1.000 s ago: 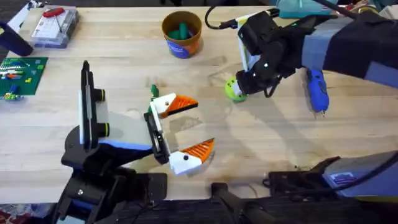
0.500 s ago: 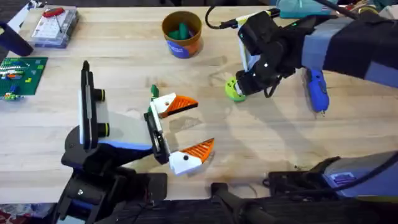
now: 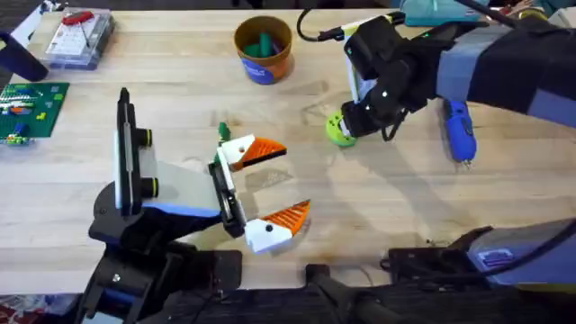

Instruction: Pick up the gripper from the table and insert it into the empty holder that is missing its gripper. Then pick up a screw, insert it into the mounting hole, and use the screwdriver to tighten it. Finally, clean up the table by picking up the vegetable and placing it into the bucket.

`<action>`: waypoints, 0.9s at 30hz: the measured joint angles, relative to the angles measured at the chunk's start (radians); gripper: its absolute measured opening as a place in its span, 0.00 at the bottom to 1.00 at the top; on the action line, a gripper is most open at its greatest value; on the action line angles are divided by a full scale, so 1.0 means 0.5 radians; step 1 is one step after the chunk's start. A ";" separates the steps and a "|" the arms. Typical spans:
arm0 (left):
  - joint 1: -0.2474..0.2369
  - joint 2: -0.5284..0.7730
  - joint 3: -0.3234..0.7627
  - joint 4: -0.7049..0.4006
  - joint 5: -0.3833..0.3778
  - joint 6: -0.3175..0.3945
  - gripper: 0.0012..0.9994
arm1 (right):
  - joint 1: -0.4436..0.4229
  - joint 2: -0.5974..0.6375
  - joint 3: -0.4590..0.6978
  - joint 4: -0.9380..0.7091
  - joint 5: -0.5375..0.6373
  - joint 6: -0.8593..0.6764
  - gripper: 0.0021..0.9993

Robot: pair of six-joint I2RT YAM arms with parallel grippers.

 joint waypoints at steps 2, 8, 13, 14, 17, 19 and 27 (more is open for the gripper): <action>0.000 0.001 0.000 0.000 0.000 0.000 0.99 | 0.000 -0.001 0.002 -0.003 0.001 0.000 0.01; 0.000 0.001 0.000 0.000 0.000 0.001 0.99 | 0.000 -0.035 0.143 -0.193 -0.001 -0.005 0.01; 0.000 0.000 0.000 0.000 0.000 0.000 0.99 | 0.000 -0.105 0.465 -0.472 -0.006 -0.032 0.00; 0.000 0.000 0.000 0.000 0.000 0.000 0.99 | 0.000 -0.118 0.541 -0.519 -0.006 -0.046 0.00; 0.000 0.000 0.000 0.000 0.000 0.001 0.99 | 0.000 -0.133 0.765 -0.700 -0.007 -0.084 0.00; 0.000 0.001 0.000 0.000 0.000 0.000 0.99 | 0.000 -0.137 0.891 -0.803 -0.007 -0.116 0.00; 0.000 0.000 0.000 0.000 0.001 0.000 0.99 | 0.032 -0.139 1.324 -1.143 -0.022 -0.269 0.00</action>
